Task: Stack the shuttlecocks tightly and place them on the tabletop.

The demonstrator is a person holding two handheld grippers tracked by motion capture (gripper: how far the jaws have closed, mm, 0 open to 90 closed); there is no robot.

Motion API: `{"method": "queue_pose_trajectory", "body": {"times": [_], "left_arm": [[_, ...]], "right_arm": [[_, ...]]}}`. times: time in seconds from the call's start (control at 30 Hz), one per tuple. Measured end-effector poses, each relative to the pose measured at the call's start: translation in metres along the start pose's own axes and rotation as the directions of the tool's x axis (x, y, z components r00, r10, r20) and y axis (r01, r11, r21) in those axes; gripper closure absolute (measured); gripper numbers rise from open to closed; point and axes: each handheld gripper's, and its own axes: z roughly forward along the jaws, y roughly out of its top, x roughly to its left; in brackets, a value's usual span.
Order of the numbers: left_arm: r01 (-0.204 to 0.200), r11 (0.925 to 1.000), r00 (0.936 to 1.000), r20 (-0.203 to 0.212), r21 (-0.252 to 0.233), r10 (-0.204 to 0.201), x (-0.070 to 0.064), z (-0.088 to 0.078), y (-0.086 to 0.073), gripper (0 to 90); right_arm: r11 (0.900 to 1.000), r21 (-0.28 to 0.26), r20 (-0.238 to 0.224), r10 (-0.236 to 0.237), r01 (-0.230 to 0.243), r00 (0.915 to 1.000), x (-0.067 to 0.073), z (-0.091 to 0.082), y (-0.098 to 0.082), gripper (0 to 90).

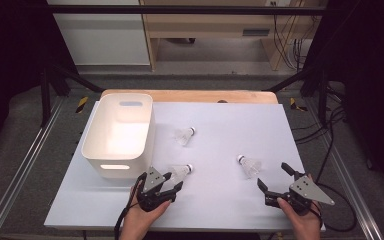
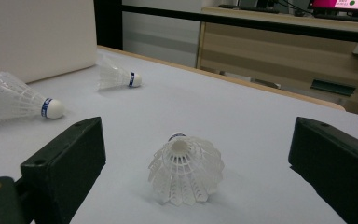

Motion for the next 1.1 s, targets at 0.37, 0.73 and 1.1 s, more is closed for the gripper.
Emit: {"method": "queue_pose_trajectory", "body": {"times": [0.37, 0.73, 1.1], "left_arm": [[0.004, 0.9999, 1.0000, 0.004, 0.012, -0.004, 0.0001, 0.0046, 0.0004, 50.6], [0.006, 0.9998, 0.9999, 0.008, 0.016, -0.006, 0.0021, 0.0065, 0.0011, 53.8], [0.001, 0.9998, 1.0000, 0.009, 0.019, -0.001, 0.0023, 0.0068, 0.0009, 57.9]], "right_arm": [[1.000, 0.005, -0.001, -0.009, 0.009, 1.0000, 0.0010, -0.0003, -0.0003, 4.2], [1.000, 0.004, -0.001, -0.010, 0.010, 1.0000, 0.0008, 0.0002, -0.0003, 4.2], [1.000, 0.005, -0.001, -0.009, 0.009, 1.0000, 0.0010, 0.0003, -0.0004, 4.2]]}}
